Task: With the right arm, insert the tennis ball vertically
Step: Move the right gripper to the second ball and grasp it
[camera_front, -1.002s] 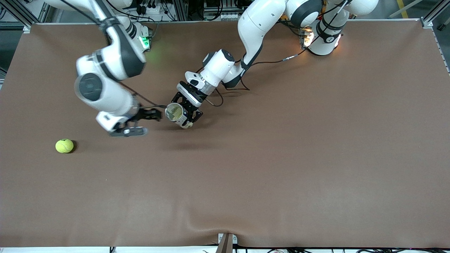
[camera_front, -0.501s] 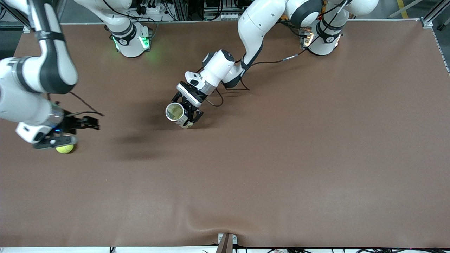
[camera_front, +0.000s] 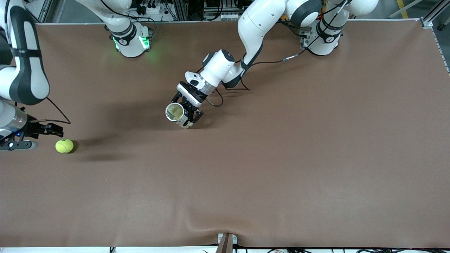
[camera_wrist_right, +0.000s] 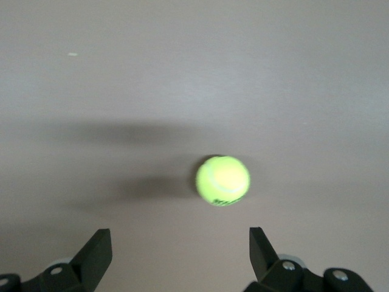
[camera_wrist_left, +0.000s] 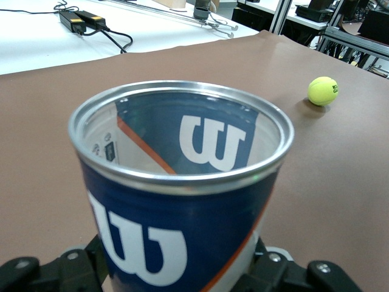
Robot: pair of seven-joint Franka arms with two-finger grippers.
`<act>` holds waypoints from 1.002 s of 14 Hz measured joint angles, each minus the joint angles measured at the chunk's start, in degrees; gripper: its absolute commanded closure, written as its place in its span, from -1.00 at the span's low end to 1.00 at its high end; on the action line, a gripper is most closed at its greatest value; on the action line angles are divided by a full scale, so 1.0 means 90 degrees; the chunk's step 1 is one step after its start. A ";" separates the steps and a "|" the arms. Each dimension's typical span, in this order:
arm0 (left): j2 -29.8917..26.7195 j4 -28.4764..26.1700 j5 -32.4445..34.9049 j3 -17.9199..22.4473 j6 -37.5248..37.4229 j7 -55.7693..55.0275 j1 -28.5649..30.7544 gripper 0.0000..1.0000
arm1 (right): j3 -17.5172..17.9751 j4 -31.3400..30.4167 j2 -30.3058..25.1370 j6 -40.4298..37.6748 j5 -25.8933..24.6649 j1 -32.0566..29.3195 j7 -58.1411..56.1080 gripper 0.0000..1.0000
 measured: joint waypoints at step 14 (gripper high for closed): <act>0.0004 -0.0019 0.0000 -0.0001 0.0000 -0.0006 0.0000 -0.73 | -0.0100 0.0354 0.1834 0.1746 -0.0007 -0.0489 -0.0601 -1.00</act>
